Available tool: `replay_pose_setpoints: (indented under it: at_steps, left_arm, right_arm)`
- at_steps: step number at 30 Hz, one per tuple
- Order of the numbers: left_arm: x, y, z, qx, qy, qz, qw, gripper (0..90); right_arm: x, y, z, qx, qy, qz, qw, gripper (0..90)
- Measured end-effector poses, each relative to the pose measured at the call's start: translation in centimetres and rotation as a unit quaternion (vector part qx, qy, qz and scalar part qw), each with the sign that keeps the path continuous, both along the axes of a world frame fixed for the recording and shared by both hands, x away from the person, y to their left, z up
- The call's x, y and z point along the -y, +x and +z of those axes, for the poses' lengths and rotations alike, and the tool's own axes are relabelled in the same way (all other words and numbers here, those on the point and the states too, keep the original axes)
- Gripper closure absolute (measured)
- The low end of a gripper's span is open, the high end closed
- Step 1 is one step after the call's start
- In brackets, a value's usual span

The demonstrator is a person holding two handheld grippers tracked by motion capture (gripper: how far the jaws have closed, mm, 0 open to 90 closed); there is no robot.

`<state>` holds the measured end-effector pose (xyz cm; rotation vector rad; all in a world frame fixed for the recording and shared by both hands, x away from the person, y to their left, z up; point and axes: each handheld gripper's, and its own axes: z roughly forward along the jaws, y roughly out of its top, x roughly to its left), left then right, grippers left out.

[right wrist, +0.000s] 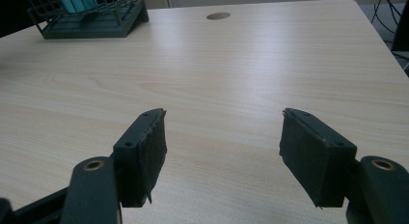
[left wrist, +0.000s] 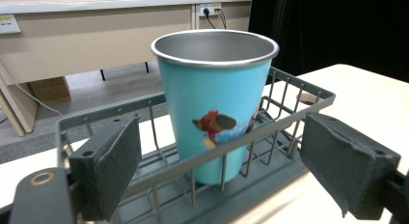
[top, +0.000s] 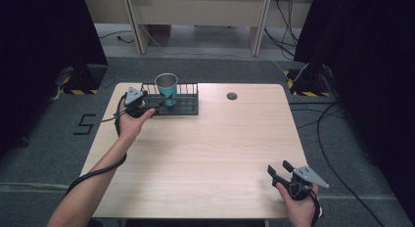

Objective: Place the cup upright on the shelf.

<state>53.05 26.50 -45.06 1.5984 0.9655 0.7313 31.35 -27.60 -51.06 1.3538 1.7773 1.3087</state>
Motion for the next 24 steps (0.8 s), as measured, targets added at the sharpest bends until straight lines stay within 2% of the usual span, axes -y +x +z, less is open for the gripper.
replay_pose_setpoints:
  at_steps: [14,24]
  left_arm:
    - [-3.1,-4.2,-0.7,0.001,0.009,0.0,1.0,14.1]
    - [-5.6,-8.7,-2.0,-0.003,0.015,0.002,0.9999,14.2]
  right_arm:
    - [0.0,0.0,0.0,0.0,-0.001,-0.001,1.0,33.5]
    - [0.0,0.0,0.0,0.003,-0.005,-0.002,1.0,33.5]
